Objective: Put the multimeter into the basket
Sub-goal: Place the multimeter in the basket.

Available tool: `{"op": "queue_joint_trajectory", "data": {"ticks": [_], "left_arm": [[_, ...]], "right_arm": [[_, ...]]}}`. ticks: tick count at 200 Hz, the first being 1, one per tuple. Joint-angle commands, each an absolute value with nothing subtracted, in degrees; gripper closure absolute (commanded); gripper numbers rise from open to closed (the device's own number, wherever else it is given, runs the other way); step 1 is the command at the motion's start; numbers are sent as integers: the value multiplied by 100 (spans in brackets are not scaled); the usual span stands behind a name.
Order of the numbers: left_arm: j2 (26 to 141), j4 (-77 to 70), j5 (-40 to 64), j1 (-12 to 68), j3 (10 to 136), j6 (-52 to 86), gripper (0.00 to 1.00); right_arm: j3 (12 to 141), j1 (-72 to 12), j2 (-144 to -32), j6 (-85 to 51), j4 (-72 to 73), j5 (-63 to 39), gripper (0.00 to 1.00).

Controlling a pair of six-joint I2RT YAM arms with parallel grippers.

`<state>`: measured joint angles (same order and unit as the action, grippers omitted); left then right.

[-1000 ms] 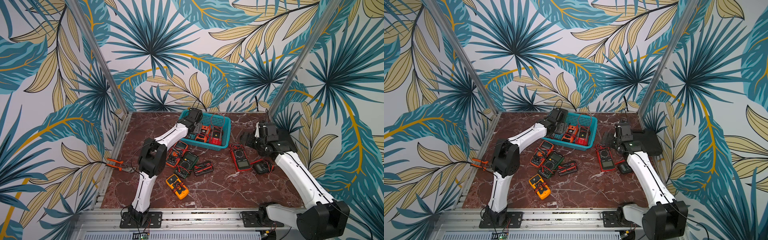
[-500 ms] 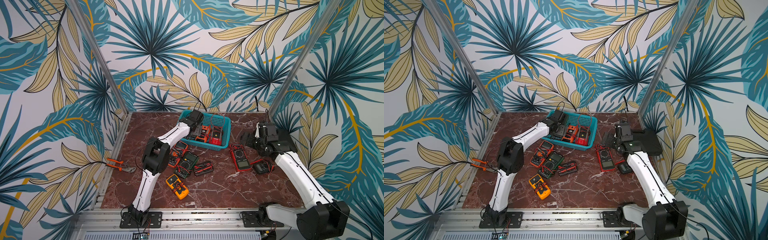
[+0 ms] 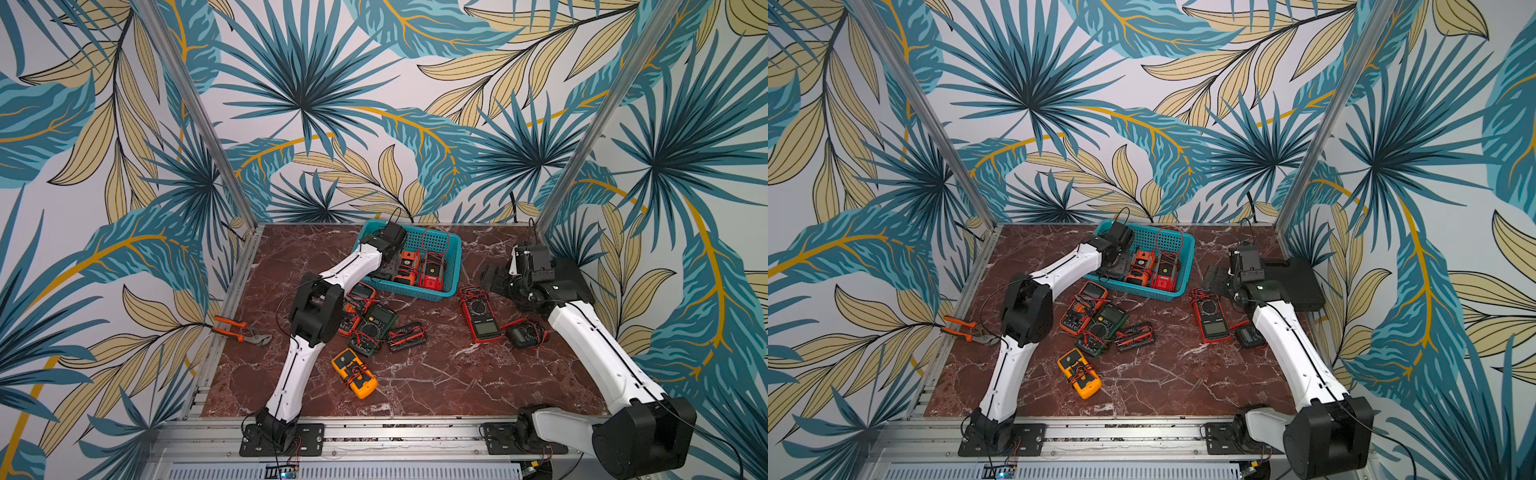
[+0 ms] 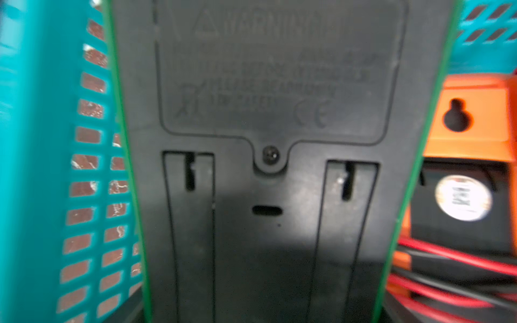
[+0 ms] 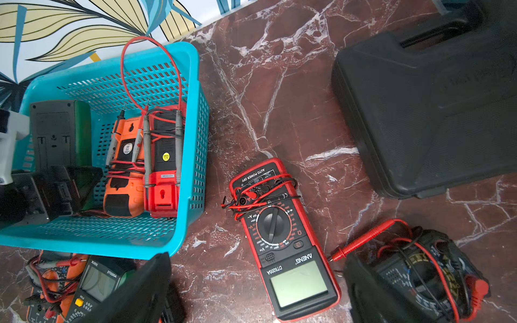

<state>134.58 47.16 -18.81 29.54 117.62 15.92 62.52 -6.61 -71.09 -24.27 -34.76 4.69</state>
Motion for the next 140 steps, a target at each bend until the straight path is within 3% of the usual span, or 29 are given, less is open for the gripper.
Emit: {"op": "queue_joint_trajectory", "data": {"ticks": [1, 23, 51, 140], "left_arm": [[13641, 5106, -1794, 2895, 12068, 1678, 42], [13872, 5124, -1767, 2879, 12216, 1712, 30], [13904, 5133, -1741, 2848, 12309, 1793, 0], [13177, 5148, -1046, 2856, 12282, 1952, 0]], "right_arm": [[6262, -633, -7183, -2487, -3604, 579, 1], [6236, -633, -7198, -2479, -3604, 608, 1], [6227, -636, -7222, -2481, -3613, 625, 1], [6237, -633, -7419, -2384, -3749, 802, 1]]}}
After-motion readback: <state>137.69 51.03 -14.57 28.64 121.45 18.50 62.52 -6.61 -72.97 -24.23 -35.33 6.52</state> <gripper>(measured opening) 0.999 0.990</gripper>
